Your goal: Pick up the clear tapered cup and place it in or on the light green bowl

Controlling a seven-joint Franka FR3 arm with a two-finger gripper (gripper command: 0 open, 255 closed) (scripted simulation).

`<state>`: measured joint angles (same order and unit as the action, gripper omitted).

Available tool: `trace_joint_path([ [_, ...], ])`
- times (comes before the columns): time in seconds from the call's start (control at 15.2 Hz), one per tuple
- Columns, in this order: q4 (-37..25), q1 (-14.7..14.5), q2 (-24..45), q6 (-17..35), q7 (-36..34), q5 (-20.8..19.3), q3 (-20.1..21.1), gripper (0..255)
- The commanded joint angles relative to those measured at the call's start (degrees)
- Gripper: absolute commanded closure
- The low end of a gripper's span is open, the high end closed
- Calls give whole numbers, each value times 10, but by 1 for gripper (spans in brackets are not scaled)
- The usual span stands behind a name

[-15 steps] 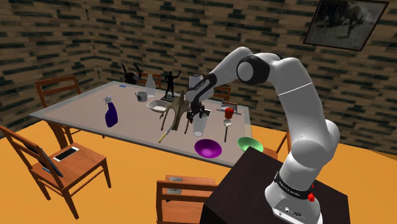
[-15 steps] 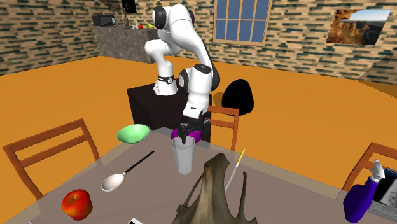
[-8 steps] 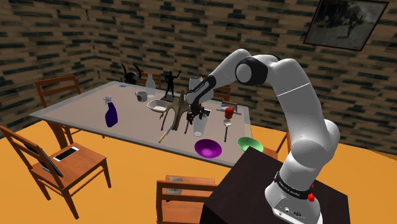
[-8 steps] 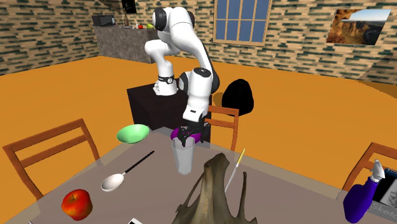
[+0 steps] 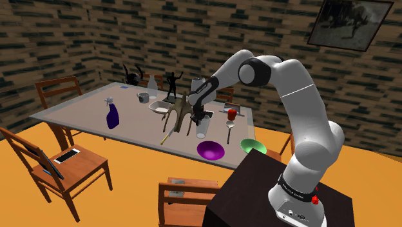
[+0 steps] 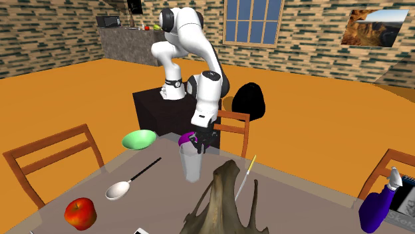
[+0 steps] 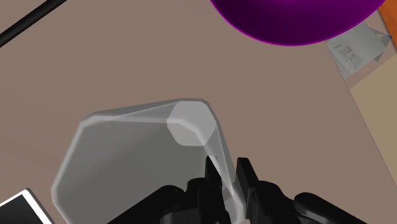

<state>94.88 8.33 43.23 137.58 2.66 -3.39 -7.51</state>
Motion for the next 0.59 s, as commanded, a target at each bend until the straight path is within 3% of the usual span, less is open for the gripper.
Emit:
trace_joint_path([
  [0.0,0,0,0,0,0,0,0,255],
  [0.53,5,-1,-23,-18,2,-1,-1,255],
])
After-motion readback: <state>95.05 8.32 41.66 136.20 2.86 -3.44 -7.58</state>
